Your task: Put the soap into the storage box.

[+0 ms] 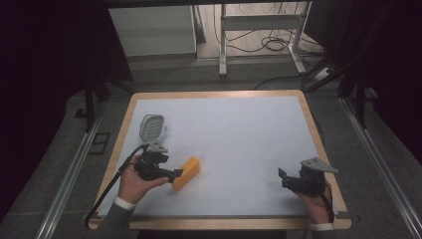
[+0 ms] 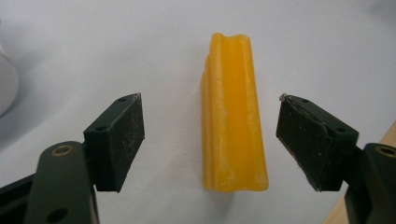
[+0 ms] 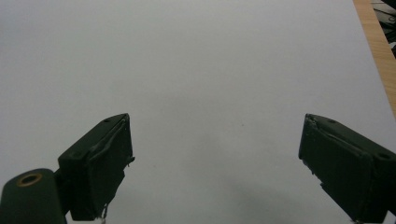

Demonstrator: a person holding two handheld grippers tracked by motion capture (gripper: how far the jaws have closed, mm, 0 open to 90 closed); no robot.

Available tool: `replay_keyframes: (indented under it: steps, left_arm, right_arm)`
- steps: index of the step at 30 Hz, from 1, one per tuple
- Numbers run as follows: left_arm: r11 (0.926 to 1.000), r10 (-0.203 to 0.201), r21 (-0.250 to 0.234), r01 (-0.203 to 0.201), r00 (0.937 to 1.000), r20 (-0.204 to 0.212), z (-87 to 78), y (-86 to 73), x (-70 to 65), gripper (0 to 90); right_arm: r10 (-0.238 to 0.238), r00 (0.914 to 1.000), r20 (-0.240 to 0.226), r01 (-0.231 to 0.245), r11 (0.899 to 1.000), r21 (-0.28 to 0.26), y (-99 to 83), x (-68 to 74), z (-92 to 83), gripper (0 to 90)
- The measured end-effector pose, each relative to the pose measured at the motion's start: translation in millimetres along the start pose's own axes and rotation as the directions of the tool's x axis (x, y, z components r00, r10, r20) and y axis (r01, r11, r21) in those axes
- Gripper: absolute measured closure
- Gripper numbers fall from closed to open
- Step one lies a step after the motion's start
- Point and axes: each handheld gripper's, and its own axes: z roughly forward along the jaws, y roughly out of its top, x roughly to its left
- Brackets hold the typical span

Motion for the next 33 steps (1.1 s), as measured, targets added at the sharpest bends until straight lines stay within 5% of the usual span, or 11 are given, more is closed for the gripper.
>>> replay_keyframes:
  steps: [9, 19, 33]
  left_arm:
    - [0.9991, 0.018, 0.039, -0.019, 0.9996, 0.019, 17.7, 2.8, -9.5, 25.0]
    - [0.9943, 0.007, 0.106, -0.006, 1.0000, -0.006, 40.5, 5.5, -15.1, 29.9]
    - [0.9858, -0.006, 0.168, 0.012, 0.9993, -0.036, 63.5, 4.1, -16.4, 52.1]
  right_arm:
    - [0.009, 0.9999, -0.004, -0.009, 1.000, -0.007, 0.1, 0.0, -0.7, 9.6]
    - [0.011, 0.9999, 0.003, -0.011, 1.000, 0.004, -2.0, -2.3, 0.7, 9.6]
    - [-0.001, 0.9999, 0.014, 0.001, 1.000, 0.013, -2.8, -2.0, 1.9, 9.5]
